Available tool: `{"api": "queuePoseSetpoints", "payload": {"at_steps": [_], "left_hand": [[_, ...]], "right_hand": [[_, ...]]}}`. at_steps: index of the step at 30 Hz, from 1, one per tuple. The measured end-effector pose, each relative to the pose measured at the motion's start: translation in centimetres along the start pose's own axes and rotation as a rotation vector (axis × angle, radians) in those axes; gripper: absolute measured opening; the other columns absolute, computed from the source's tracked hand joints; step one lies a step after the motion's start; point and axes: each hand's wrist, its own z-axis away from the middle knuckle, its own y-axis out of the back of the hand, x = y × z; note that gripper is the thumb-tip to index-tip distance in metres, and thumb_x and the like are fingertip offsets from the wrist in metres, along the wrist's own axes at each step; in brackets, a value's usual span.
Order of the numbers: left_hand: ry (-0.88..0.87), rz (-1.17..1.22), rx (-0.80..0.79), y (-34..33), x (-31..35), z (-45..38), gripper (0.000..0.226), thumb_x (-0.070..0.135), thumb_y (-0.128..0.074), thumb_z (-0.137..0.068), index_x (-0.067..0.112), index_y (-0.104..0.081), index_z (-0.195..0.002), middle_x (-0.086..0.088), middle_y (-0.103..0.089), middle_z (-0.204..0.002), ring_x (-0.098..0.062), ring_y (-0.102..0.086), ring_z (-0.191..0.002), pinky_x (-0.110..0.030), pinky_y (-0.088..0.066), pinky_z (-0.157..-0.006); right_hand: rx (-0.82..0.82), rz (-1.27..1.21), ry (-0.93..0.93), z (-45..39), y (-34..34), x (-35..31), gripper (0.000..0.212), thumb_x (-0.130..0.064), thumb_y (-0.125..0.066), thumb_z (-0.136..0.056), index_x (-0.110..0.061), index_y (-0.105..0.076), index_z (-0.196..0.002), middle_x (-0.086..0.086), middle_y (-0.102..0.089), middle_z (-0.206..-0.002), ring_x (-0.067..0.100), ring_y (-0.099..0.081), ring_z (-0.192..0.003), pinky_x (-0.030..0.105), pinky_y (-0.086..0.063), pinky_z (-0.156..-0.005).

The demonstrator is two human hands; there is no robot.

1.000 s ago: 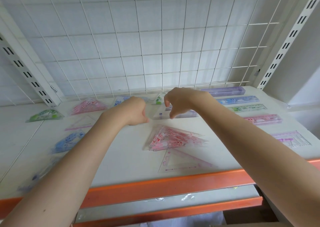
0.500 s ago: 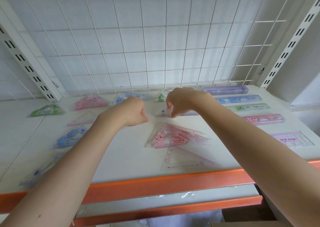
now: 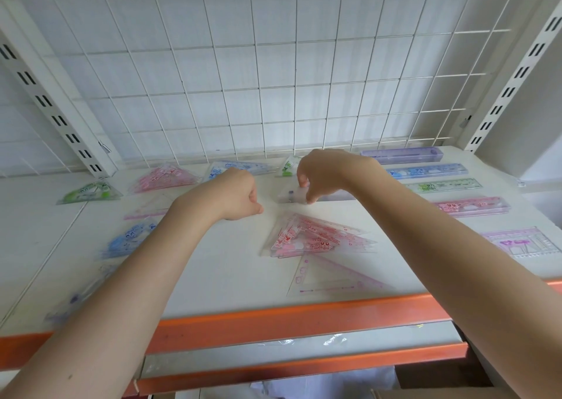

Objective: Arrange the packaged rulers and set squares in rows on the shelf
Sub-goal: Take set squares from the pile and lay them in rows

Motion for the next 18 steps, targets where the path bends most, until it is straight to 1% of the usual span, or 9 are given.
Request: {"api": "queuePoseSetpoints", "payload": {"at_steps": [3, 6, 7, 9, 11, 13, 14, 15, 18], "left_hand": [[-0.023, 0.017, -0.014, 0.5, 0.3, 0.7, 0.015, 0.018, -0.059, -0.087, 0.013, -0.068, -0.097, 0.001, -0.065, -0.096, -0.015, -0.06, -0.092, -0.027, -0.049, -0.081], [-0.027, 0.02, -0.071, 0.7, 0.7, 1.9, 0.029, 0.019, -0.058, -0.088, 0.017, -0.06, -0.116, 0.005, -0.059, -0.106, -0.011, -0.054, -0.09, -0.02, -0.042, -0.066], [-0.021, 0.031, -0.096, 0.6, 0.9, 2.3, 0.034, 0.023, -0.06, -0.087, 0.017, -0.057, -0.12, 0.006, -0.058, -0.107, -0.011, -0.054, -0.091, -0.02, -0.042, -0.067], [-0.014, 0.05, -0.141, 0.1, 1.2, 3.0, 0.047, 0.03, -0.065, -0.084, 0.017, -0.051, -0.128, 0.006, -0.054, -0.111, -0.012, -0.053, -0.094, -0.023, -0.046, -0.079], [-0.014, 0.061, -0.171, -0.7, 1.7, 3.7, 0.059, 0.034, -0.067, -0.082, 0.015, -0.046, -0.133, 0.002, -0.053, -0.12, -0.013, -0.052, -0.098, -0.026, -0.046, -0.088], [-0.023, 0.035, -0.175, -1.6, 2.4, 4.4, 0.061, 0.035, -0.068, -0.082, 0.013, -0.044, -0.134, -0.002, -0.049, -0.127, -0.015, -0.051, -0.108, -0.025, -0.045, -0.087], [-0.023, 0.018, -0.17, -1.9, 2.7, 4.6, 0.059, 0.036, -0.067, -0.082, 0.012, -0.045, -0.132, -0.003, -0.047, -0.127, -0.016, -0.05, -0.112, -0.024, -0.044, -0.086], [-0.021, 0.007, -0.163, -2.2, 3.0, 4.9, 0.056, 0.035, -0.067, -0.082, 0.01, -0.048, -0.128, -0.004, -0.047, -0.126, -0.018, -0.049, -0.114, -0.025, -0.043, -0.085], [-0.006, -0.014, -0.144, -2.9, 3.8, 5.3, 0.046, 0.032, -0.066, -0.083, 0.007, -0.052, -0.119, -0.007, -0.048, -0.121, -0.021, -0.051, -0.111, -0.033, -0.045, -0.092]], "right_hand": [[0.038, -0.03, -0.015, 0.8, 0.9, 0.3, 0.04, -0.032, -0.071, -0.077, -0.018, -0.061, -0.114, 0.002, -0.063, -0.101, 0.025, -0.06, -0.097, 0.033, -0.047, -0.077], [0.065, -0.078, -0.033, 2.7, 1.6, 0.6, 0.043, -0.033, -0.069, -0.079, -0.023, -0.057, -0.119, -0.003, -0.053, -0.099, 0.023, -0.056, -0.101, 0.033, -0.046, -0.077], [0.044, -0.097, -0.036, 3.6, 1.7, 0.6, 0.044, -0.033, -0.069, -0.079, -0.023, -0.056, -0.12, -0.003, -0.053, -0.1, 0.022, -0.055, -0.1, 0.032, -0.044, -0.076], [-0.029, -0.129, -0.043, 5.4, 1.5, 0.5, 0.046, -0.033, -0.069, -0.08, -0.023, -0.055, -0.122, -0.003, -0.055, -0.104, 0.019, -0.053, -0.097, 0.03, -0.042, -0.075], [-0.101, -0.146, -0.057, 7.2, 0.9, 0.3, 0.05, -0.034, -0.07, -0.08, -0.022, -0.052, -0.125, -0.002, -0.055, -0.116, 0.018, -0.052, -0.099, 0.03, -0.042, -0.077], [-0.152, -0.157, -0.083, 8.5, -0.1, 0.2, 0.058, -0.034, -0.07, -0.079, -0.022, -0.047, -0.13, -0.002, -0.051, -0.125, 0.019, -0.05, -0.11, 0.033, -0.045, -0.086], [-0.177, -0.161, -0.099, 8.9, -0.7, 0.2, 0.06, -0.033, -0.07, -0.078, -0.02, -0.045, -0.131, -0.001, -0.05, -0.126, 0.019, -0.05, -0.111, 0.034, -0.046, -0.089], [-0.195, -0.168, -0.114, 9.2, -1.2, 0.1, 0.06, -0.031, -0.071, -0.077, -0.017, -0.045, -0.13, -0.001, -0.05, -0.125, 0.02, -0.052, -0.108, 0.034, -0.047, -0.087], [-0.211, -0.22, -0.164, 9.8, -2.6, 0.3, 0.054, -0.025, -0.07, -0.076, -0.013, -0.046, -0.124, 0.001, -0.046, -0.121, 0.02, -0.055, -0.095, 0.03, -0.047, -0.072]]}}
